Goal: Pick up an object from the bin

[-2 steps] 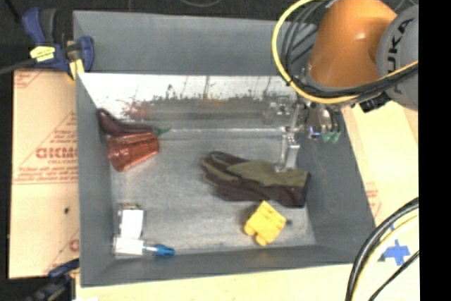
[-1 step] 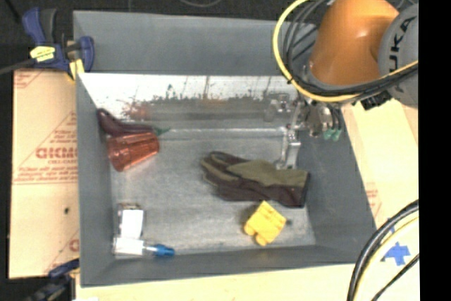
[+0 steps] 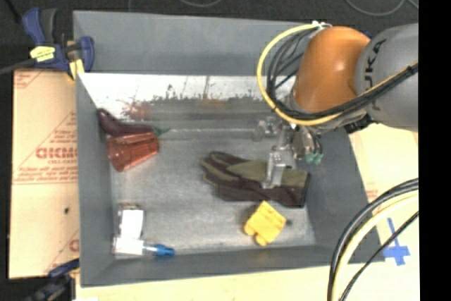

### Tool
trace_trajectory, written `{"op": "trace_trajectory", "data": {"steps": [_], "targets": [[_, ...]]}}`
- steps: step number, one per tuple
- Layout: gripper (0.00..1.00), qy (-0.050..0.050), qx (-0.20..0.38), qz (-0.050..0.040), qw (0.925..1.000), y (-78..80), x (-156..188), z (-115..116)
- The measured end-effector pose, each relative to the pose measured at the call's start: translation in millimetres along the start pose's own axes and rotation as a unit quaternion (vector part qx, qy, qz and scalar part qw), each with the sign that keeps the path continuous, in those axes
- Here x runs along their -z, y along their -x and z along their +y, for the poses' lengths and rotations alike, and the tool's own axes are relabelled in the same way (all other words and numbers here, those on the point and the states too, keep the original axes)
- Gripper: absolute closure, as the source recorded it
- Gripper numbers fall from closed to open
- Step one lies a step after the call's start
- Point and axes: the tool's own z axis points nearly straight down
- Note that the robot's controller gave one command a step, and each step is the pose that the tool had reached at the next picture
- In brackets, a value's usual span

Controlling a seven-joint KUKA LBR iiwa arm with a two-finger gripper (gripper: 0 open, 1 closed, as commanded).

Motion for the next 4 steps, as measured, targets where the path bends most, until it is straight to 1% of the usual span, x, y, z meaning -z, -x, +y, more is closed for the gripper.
{"op": "trace_trajectory", "data": {"steps": [1,2,3,4], "targets": [[0.00,0.000,-0.054,0.0042,0.9985,-15.3,-19,19],[0.00,0.000,-0.020,-0.0013,0.9998,-12.7,-17,5],[0.00,0.000,-0.083,0.0006,0.9965,-20.3,-66,9],[1.00,-0.001,-0.075,-0.0029,0.9972,-23.5,-88,-4]]}}
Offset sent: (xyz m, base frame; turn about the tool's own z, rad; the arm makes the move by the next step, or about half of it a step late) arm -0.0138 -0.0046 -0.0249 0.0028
